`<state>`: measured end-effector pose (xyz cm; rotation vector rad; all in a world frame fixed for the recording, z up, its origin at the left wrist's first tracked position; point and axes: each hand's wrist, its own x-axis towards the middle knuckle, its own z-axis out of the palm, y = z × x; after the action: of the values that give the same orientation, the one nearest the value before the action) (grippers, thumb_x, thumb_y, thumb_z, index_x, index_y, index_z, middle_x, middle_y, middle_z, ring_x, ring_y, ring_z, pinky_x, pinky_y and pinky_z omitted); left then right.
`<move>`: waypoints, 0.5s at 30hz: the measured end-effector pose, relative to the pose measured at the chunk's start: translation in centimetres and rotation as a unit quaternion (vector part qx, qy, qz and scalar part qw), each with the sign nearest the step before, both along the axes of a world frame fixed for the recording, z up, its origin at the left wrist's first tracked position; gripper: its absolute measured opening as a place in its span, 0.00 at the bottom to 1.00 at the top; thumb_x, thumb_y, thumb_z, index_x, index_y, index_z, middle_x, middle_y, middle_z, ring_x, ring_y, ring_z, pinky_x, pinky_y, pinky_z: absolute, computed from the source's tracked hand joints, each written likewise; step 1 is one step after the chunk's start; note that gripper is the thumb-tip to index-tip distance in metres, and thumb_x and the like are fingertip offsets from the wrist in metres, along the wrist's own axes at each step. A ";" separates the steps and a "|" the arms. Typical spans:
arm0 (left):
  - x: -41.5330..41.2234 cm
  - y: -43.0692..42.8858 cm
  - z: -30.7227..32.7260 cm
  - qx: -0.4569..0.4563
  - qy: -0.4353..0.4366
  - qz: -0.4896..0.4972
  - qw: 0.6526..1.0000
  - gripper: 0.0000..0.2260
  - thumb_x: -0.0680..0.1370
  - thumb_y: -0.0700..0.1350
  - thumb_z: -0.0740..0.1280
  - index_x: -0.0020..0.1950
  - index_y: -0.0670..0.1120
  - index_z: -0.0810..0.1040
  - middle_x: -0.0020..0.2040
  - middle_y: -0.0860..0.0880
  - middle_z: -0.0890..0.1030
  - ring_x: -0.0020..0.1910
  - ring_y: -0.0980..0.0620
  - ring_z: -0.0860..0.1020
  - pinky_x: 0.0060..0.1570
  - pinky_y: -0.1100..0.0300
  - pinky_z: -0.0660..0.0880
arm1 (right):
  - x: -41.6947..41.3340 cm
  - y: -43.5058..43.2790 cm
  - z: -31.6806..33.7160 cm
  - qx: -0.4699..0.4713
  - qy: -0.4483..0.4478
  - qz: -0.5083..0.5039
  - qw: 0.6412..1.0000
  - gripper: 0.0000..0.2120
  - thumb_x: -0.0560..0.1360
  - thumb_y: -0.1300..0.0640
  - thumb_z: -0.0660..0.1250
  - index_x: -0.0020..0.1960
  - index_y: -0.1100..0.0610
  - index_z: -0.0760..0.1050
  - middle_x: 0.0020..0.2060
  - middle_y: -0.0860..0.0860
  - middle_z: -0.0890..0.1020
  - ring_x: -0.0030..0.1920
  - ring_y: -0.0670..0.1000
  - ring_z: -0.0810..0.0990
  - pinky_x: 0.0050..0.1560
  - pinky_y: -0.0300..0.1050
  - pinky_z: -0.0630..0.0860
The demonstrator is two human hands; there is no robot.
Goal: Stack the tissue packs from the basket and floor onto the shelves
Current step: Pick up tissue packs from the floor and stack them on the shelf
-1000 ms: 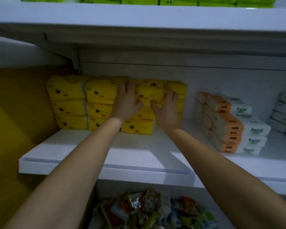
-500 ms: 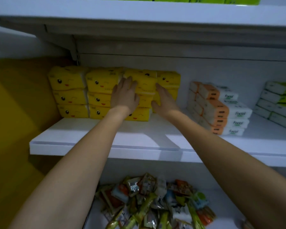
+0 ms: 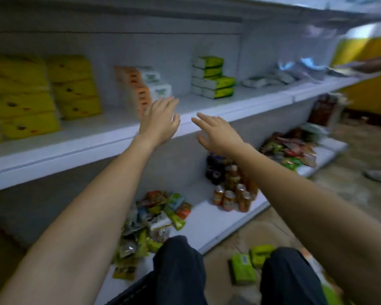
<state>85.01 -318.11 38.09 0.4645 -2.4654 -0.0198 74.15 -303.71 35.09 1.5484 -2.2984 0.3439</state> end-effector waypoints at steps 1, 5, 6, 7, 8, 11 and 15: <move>-2.4 2.6 -0.9 0.001 -0.017 -0.039 0.999 0.20 0.80 0.45 0.57 0.72 0.43 0.64 0.73 0.45 0.65 0.72 0.46 0.62 0.70 0.53 0.57 | -1.3 3.5 -1.2 -0.002 -0.010 -0.040 0.999 0.25 0.79 0.52 0.58 0.74 0.56 0.59 0.74 0.55 0.59 0.72 0.56 0.62 0.71 0.50 0.54; -9.9 14.3 -5.7 0.007 -0.093 -0.180 0.979 0.20 0.81 0.47 0.56 0.73 0.45 0.63 0.75 0.46 0.62 0.73 0.47 0.61 0.71 0.51 0.57 | -4.2 18.1 -7.0 -0.004 -0.058 -0.199 0.978 0.25 0.78 0.50 0.55 0.73 0.55 0.61 0.73 0.55 0.62 0.71 0.57 0.64 0.70 0.51 0.57; -11.2 17.2 -7.0 0.014 -0.111 -0.207 0.972 0.20 0.81 0.47 0.55 0.73 0.45 0.63 0.75 0.46 0.62 0.73 0.47 0.60 0.71 0.52 0.57 | -4.3 21.6 -8.6 0.004 -0.076 -0.239 0.968 0.25 0.79 0.51 0.56 0.74 0.54 0.59 0.74 0.54 0.60 0.72 0.55 0.62 0.70 0.49 0.56; -12.4 19.9 -8.5 0.023 -0.127 -0.234 0.964 0.20 0.81 0.47 0.56 0.73 0.46 0.64 0.74 0.46 0.63 0.73 0.47 0.61 0.70 0.52 0.57 | -4.3 25.0 -10.1 0.012 -0.094 -0.277 0.956 0.25 0.79 0.51 0.56 0.74 0.54 0.57 0.75 0.53 0.59 0.73 0.54 0.61 0.70 0.48 0.55; -13.4 22.5 -10.1 0.029 -0.140 -0.262 0.955 0.20 0.81 0.48 0.56 0.72 0.46 0.65 0.74 0.46 0.63 0.72 0.47 0.62 0.69 0.53 0.58 | -4.1 28.2 -11.6 0.016 -0.112 -0.314 0.943 0.25 0.80 0.51 0.56 0.75 0.54 0.56 0.75 0.52 0.58 0.73 0.54 0.60 0.69 0.47 0.55; -15.6 29.8 -14.9 0.030 -0.193 -0.344 0.918 0.20 0.81 0.49 0.56 0.72 0.46 0.66 0.73 0.46 0.65 0.71 0.47 0.63 0.68 0.54 0.61 | -2.7 36.5 -15.9 -0.003 -0.160 -0.418 0.894 0.24 0.80 0.52 0.56 0.74 0.54 0.57 0.74 0.53 0.59 0.73 0.54 0.60 0.69 0.47 0.55; -16.9 39.5 -20.2 0.112 -0.278 -0.433 0.850 0.29 0.74 0.54 0.49 0.70 0.41 0.68 0.68 0.40 0.70 0.68 0.42 0.68 0.68 0.51 0.62 | 1.0 44.8 -21.3 -0.065 -0.221 -0.541 0.809 0.24 0.79 0.55 0.59 0.73 0.58 0.60 0.73 0.56 0.62 0.72 0.54 0.62 0.70 0.46 0.55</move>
<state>68.14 -278.61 17.86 -0.6939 -3.0366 -0.6256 75.13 -258.88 13.76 -0.1040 -2.9658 0.5376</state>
